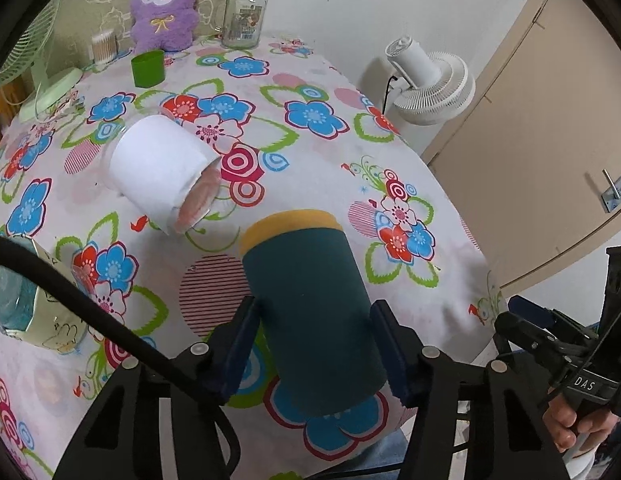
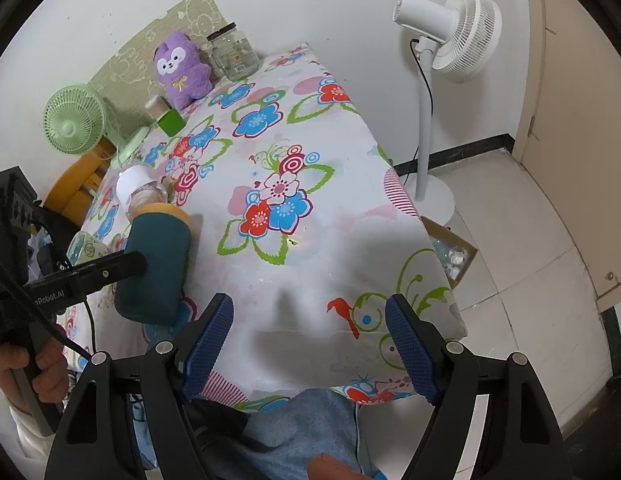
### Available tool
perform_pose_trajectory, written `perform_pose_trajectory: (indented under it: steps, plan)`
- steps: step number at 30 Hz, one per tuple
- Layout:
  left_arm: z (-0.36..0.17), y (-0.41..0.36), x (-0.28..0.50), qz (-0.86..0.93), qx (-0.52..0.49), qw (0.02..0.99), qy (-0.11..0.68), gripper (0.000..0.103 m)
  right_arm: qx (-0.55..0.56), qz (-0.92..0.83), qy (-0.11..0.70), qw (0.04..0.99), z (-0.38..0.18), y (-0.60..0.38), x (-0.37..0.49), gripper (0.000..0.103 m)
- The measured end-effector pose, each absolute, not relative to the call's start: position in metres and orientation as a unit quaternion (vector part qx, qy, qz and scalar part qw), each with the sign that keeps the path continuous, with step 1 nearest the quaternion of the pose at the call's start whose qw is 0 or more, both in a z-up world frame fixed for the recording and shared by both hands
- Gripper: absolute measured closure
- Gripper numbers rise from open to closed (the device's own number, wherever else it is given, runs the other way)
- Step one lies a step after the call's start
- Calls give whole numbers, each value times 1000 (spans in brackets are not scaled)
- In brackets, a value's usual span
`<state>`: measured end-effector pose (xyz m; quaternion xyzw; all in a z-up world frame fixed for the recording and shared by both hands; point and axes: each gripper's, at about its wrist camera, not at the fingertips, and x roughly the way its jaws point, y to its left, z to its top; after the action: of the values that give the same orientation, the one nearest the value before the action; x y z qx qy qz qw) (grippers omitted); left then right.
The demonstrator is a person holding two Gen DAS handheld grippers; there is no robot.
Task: Flip cup upside down
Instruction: 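Rotate the held teal cup with the left tool until the yellow rim faces down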
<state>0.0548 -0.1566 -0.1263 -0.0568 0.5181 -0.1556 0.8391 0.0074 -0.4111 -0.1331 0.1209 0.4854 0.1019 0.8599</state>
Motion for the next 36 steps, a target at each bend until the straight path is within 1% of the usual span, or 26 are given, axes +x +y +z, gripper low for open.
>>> perform_pose_trajectory:
  steps: [8,9,12,18,20,22,23,29,36]
  plan:
    - [-125,-162,57,-165,-37,836,522,44,121,101,486,860,-133,-410,7,22]
    - [-125,-164,59,-168,-32,834,524,42,121,100,486,860,-133,-410,7,22]
    - [-130,-166,64,-162,-31,829,534,29,123,96,486,860,-135,-410,7,22]
    - [-142,-176,67,-179,-29,814,552,25,125,89,488,859,-136,-415,6,22]
    - [-147,-179,67,-180,-26,809,558,27,123,86,487,861,-136,-416,6,22]
    - [-152,-179,67,-183,-35,803,566,39,122,85,486,861,-136,-416,6,22]
    - [-154,-178,67,-186,-42,800,569,42,121,85,485,862,-136,-416,6,22]
    - [-145,-164,71,-168,-60,811,557,43,121,82,484,863,-137,-417,7,22]
    - [-105,-151,65,-159,-45,843,512,44,119,89,478,866,-133,-413,7,22]
